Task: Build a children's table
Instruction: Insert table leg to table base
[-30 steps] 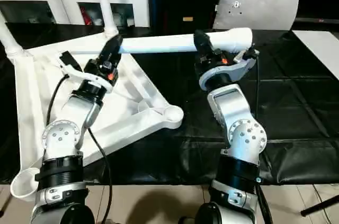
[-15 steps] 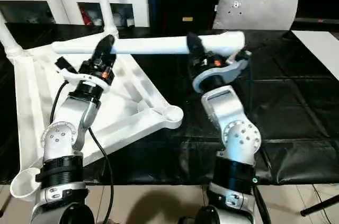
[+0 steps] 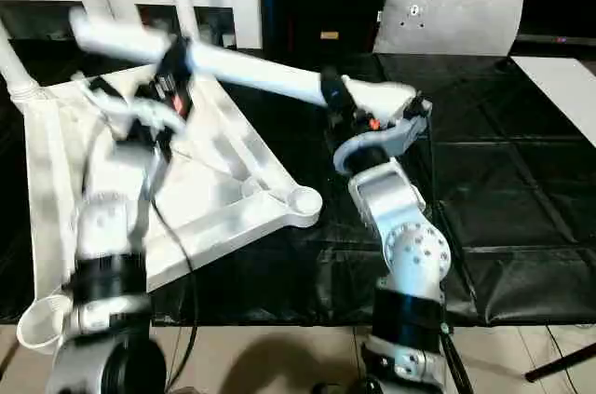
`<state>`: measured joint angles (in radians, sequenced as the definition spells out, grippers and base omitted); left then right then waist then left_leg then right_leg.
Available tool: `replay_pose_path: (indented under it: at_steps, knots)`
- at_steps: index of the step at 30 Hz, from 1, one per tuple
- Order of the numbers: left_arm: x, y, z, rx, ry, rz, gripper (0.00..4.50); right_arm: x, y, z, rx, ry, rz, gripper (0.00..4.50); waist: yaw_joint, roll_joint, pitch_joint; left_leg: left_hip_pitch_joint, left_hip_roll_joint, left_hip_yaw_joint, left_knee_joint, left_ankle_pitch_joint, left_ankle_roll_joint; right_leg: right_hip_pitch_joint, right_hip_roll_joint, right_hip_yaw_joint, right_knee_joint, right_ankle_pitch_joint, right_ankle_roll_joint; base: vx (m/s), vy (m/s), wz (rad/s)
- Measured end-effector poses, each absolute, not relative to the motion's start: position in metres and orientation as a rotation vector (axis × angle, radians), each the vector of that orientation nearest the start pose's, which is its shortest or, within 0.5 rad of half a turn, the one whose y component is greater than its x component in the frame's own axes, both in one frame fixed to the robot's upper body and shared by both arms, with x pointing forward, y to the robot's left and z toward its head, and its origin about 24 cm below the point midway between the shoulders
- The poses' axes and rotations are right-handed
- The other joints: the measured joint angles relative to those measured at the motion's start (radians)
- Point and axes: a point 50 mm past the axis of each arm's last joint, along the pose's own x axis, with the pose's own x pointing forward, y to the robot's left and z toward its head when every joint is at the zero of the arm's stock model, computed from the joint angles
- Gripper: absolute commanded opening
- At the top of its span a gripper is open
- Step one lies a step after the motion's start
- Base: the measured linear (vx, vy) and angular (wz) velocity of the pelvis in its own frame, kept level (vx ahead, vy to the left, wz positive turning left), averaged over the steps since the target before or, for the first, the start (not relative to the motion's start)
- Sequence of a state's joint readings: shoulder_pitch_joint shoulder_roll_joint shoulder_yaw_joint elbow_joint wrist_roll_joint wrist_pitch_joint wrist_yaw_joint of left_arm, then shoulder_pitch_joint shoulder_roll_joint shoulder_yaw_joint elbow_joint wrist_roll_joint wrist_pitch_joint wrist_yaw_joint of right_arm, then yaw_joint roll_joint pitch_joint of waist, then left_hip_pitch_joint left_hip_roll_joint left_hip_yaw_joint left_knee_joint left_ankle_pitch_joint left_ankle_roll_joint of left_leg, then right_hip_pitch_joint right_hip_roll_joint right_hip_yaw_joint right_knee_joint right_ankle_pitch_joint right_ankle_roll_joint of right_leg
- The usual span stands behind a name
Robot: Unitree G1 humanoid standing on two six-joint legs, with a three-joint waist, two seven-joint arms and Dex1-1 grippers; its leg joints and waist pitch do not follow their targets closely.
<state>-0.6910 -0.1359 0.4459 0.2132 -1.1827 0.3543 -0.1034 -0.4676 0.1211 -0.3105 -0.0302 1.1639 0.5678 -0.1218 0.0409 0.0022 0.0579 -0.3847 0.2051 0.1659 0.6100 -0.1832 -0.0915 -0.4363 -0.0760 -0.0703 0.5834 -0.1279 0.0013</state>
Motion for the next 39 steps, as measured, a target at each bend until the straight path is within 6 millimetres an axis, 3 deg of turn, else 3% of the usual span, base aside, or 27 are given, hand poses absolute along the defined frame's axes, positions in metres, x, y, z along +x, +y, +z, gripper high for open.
replay_pose_path:
  at_steps: [7,8,11,13,20,26,30,34,39]
  knots:
    - [0.356,0.132,0.174,-1.348,-0.243,-0.388,1.56,0.308,-0.114,0.136,1.043,0.117,0.425,3.94,0.003,0.000,0.000,0.000,0.000,0.000,0.000,0.000,0.000,0.000,0.000,0.000,0.000,0.000,0.000,0.000,0.000,0.00]
    - [0.357,0.132,0.178,-1.328,-0.253,-0.387,1.56,0.305,-0.117,0.131,0.960,0.147,0.414,4.20,0.005,-0.001,0.000,0.000,0.000,0.000,0.000,0.000,0.000,0.000,0.000,0.000,0.000,0.000,0.000,0.000,0.000,0.00]
    - [0.359,0.133,0.205,-1.243,-0.338,-0.442,1.55,0.294,-0.125,0.094,0.696,0.324,0.373,4.39,0.017,-0.003,-0.002,0.000,0.000,-0.001,0.000,0.000,0.000,0.000,0.000,0.000,0.000,0.000,0.001,0.000,0.000,0.00]
    - [0.358,0.137,0.216,-1.202,-0.382,-0.459,1.55,0.290,-0.126,0.086,0.642,0.362,0.382,4.45,0.016,-0.002,-0.002,0.000,0.000,-0.001,0.000,0.000,0.000,0.001,0.000,0.000,0.000,0.000,0.001,0.000,0.000,0.00]
    - [0.359,0.131,0.216,-1.087,-0.359,-0.475,1.55,0.281,-0.126,0.101,0.478,0.292,0.562,4.50,0.018,-0.003,-0.002,-0.001,0.000,-0.001,0.003,0.000,0.000,0.001,0.000,0.000,0.000,0.000,0.001,0.000,0.000,0.00]
    - [0.359,0.129,0.222,-0.824,-0.345,-0.520,1.55,0.266,-0.139,0.119,0.366,0.209,0.726,4.50,0.020,-0.003,-0.002,0.000,0.000,-0.001,0.004,0.000,0.000,0.001,0.000,0.000,0.000,0.001,0.001,0.000,0.000,0.00]
    - [0.358,0.124,0.224,-0.625,-0.297,-0.589,1.55,0.260,-0.151,0.142,0.347,0.122,0.835,4.50,0.021,-0.003,-0.002,0.000,0.000,-0.001,0.005,0.000,0.001,0.001,0.000,0.000,0.000,0.001,0.001,0.000,0.000,0.00]
    - [0.358,0.122,0.219,-0.504,-0.219,-0.612,1.55,0.264,-0.162,0.161,0.291,0.051,0.843,4.50,0.018,-0.003,-0.002,0.000,0.001,-0.001,0.007,0.000,0.001,0.001,0.000,0.000,0.001,0.001,0.000,0.000,0.000,0.00]
    - [0.358,0.119,0.217,-0.441,-0.160,-0.652,1.55,0.283,-0.181,0.173,0.231,0.025,0.725,4.50,0.017,-0.003,-0.002,0.000,0.001,-0.001,0.010,0.000,0.001,0.001,0.000,0.000,0.003,0.001,0.000,0.000,0.000,0.00]
